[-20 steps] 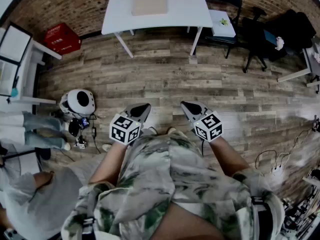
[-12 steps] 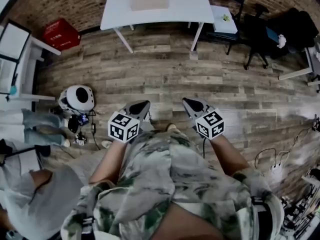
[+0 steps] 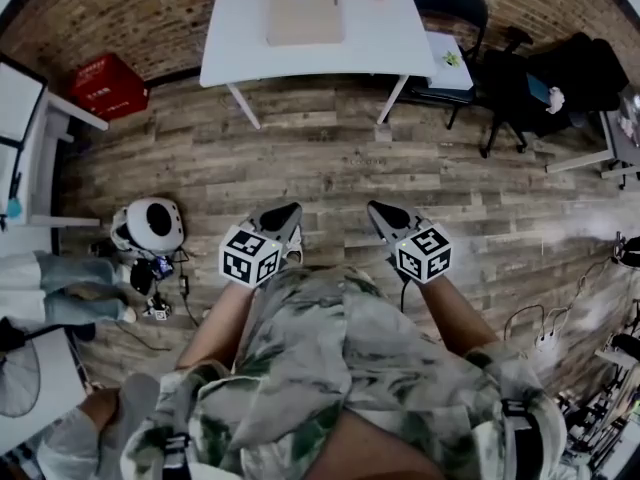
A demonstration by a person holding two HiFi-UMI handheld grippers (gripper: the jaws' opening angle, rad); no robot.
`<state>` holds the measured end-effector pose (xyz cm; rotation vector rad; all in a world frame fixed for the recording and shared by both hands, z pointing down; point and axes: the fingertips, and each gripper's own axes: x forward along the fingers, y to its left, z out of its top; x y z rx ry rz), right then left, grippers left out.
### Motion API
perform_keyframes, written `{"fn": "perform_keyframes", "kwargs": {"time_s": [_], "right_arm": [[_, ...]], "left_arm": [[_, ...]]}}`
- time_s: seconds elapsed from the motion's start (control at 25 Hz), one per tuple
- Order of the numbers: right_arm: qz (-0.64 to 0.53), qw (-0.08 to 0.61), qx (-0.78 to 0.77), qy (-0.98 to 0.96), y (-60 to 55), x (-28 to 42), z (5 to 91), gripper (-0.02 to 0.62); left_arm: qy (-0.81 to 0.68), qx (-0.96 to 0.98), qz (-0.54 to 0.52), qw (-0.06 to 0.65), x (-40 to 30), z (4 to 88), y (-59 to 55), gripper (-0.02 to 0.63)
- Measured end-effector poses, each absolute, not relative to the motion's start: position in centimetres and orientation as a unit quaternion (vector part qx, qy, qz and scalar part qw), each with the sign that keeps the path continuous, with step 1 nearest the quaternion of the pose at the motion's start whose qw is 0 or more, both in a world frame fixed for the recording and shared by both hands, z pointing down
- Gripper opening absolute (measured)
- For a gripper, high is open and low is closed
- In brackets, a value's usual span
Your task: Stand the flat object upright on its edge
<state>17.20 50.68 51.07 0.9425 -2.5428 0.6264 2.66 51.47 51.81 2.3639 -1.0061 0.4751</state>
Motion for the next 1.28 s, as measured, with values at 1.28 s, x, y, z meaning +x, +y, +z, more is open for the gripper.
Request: {"fn": "perform_keyframes", "kwargs": {"time_s": [1.28], "right_arm": [[0.258,0.172,0.407,-0.859,22.3,8.9,51.1,0.112]], "left_arm": [[-0.352,0.873,0.160,0.299,-10.9,52.8,23.9,0.118]]}}
